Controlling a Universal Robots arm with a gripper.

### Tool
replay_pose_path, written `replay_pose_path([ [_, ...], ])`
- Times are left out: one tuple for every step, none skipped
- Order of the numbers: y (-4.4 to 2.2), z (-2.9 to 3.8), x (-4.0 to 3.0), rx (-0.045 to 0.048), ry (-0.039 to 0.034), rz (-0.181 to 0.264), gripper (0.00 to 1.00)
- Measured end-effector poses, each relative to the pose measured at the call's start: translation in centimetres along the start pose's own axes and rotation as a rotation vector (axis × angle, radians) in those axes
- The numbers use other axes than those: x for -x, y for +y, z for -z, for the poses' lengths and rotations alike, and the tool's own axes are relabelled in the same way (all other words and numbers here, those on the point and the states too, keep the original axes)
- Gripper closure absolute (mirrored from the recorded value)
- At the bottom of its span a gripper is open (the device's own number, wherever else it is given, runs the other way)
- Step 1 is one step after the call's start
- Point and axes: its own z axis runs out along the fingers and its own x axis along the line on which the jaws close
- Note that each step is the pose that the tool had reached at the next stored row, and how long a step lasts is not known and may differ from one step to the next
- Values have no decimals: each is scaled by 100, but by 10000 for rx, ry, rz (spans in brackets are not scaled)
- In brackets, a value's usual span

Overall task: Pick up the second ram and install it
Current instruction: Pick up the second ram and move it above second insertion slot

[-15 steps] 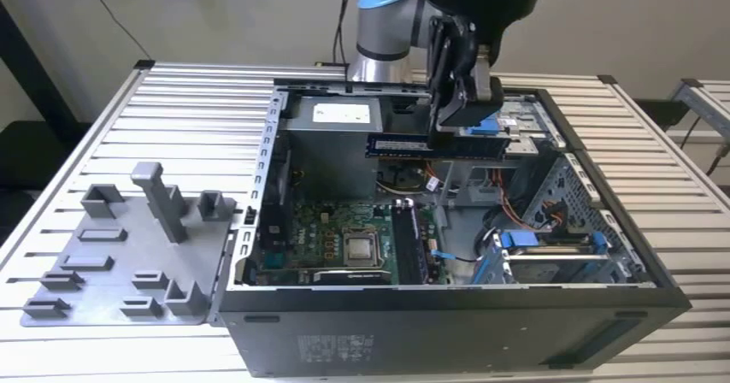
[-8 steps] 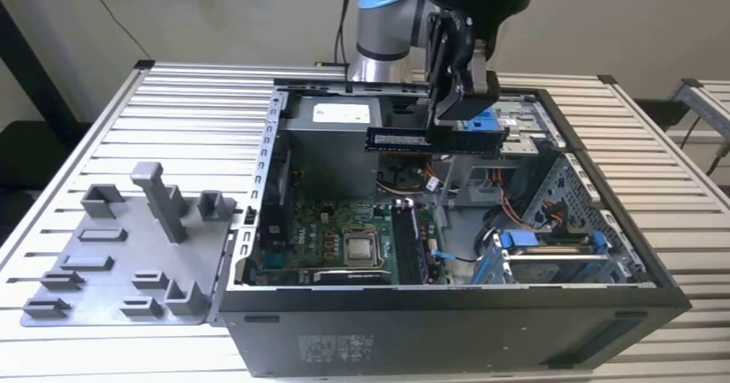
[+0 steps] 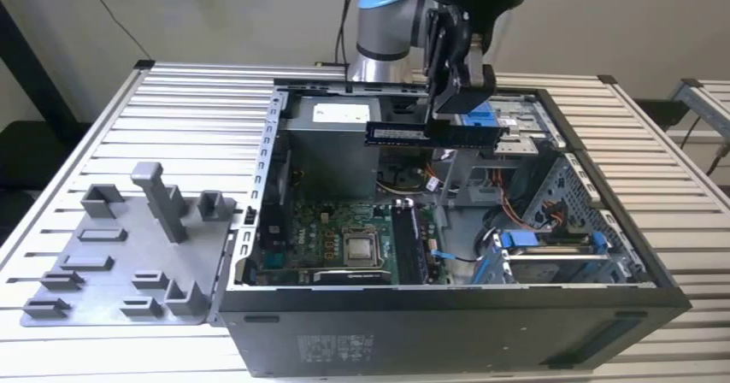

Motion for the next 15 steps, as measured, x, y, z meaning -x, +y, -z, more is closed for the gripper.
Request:
replay_pose_path([
  [0, 0, 10, 0, 0, 0, 86],
  [0, 0, 18, 1, 1, 0, 86],
  [0, 0, 27, 1, 1, 0, 86],
  [1, 0, 35, 1, 1, 0, 86],
  [1, 0, 44, 1, 0, 0, 86],
  [1, 0, 52, 1, 0, 0, 86],
  [1, 1, 61, 1, 0, 0, 86],
  [1, 0, 69, 0, 0, 0, 86],
  [1, 1, 78, 1, 1, 0, 86],
  [1, 1, 86, 1, 1, 0, 86],
  [1, 1, 95, 1, 0, 0, 86],
  [2, 0, 103, 0, 0, 0, 86],
  [2, 1, 110, 1, 1, 0, 86],
  [2, 1, 118, 1, 0, -1, 86],
  [2, 0, 125, 1, 0, 0, 86],
])
